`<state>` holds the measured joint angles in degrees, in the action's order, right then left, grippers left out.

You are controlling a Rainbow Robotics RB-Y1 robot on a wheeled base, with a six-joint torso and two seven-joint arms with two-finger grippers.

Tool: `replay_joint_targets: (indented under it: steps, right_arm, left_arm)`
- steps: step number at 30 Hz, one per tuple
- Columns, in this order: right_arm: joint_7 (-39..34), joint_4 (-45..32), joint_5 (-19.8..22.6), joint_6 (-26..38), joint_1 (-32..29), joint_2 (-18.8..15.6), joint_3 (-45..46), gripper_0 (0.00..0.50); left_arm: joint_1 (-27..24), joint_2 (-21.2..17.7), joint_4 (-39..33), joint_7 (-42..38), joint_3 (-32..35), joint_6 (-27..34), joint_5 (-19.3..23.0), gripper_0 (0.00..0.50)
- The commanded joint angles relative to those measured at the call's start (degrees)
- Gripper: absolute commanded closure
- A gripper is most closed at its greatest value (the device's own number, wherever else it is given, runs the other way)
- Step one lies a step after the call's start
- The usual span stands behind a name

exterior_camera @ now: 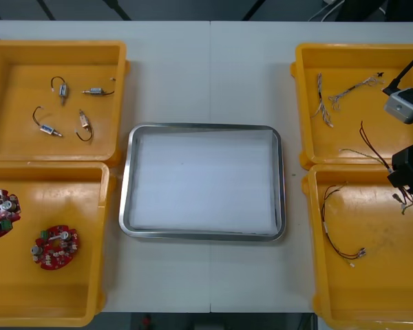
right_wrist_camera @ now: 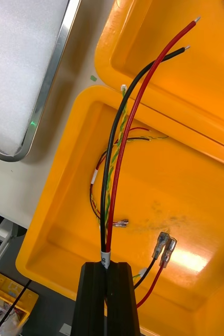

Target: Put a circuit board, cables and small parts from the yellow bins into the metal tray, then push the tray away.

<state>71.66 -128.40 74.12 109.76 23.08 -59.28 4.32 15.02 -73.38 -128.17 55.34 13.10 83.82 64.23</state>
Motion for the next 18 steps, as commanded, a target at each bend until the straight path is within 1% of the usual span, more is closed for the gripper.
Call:
replay_joint_targets:
  steps: [1,2,6,11,13,14,15,17,18]
  right_arm:
    - [1.6,-1.2,-0.5,0.2,0.5,-2.2,1.6,0.500]
    - [1.6,-1.2,-0.5,0.2,0.5,-2.2,1.6,0.500]
    - [1.6,-1.2,-0.5,0.2,0.5,-2.2,1.6,0.500]
    - [1.6,-1.2,-0.5,0.2,0.5,-2.2,1.6,0.500]
    - [1.6,-1.2,-0.5,0.2,0.5,-2.2,1.6,0.500]
    - [1.6,-1.2,-0.5,0.2,0.5,-2.2,1.6,0.500]
    - [1.6,-1.2,-0.5,0.2,0.5,-2.2,1.6,0.500]
    - [1.6,-1.2,-0.5,0.2,0.5,-2.2,1.6,0.500]
    - [1.6,-1.2,-0.5,0.2,0.5,-2.2,1.6,0.500]
  left_arm:
    - [-5.7,-3.0,-1.3,-4.4,1.6,3.3,3.4,0.500]
    - [-7.2,-3.2,-1.3,-5.0,1.6,4.3,4.8,0.500]
    - [-10.1,-3.5,-1.3,-6.3,1.6,5.9,7.5,0.500]
    - [-13.5,-3.8,-1.5,-11.1,1.3,8.0,10.8,0.500]
    - [-15.2,-3.8,-1.5,-12.4,0.7,9.1,11.4,0.500]
    - [-17.4,-3.8,-1.6,-13.3,-0.6,10.3,11.7,0.500]
    - [-17.4,-3.8,-1.6,-13.3,-0.6,10.3,11.7,0.500]
    - [-22.2,-3.7,-1.5,-14.4,-4.3,12.4,11.3,0.500]
    - [-23.1,-3.6,-1.5,-15.0,-4.8,12.6,11.4,0.500]
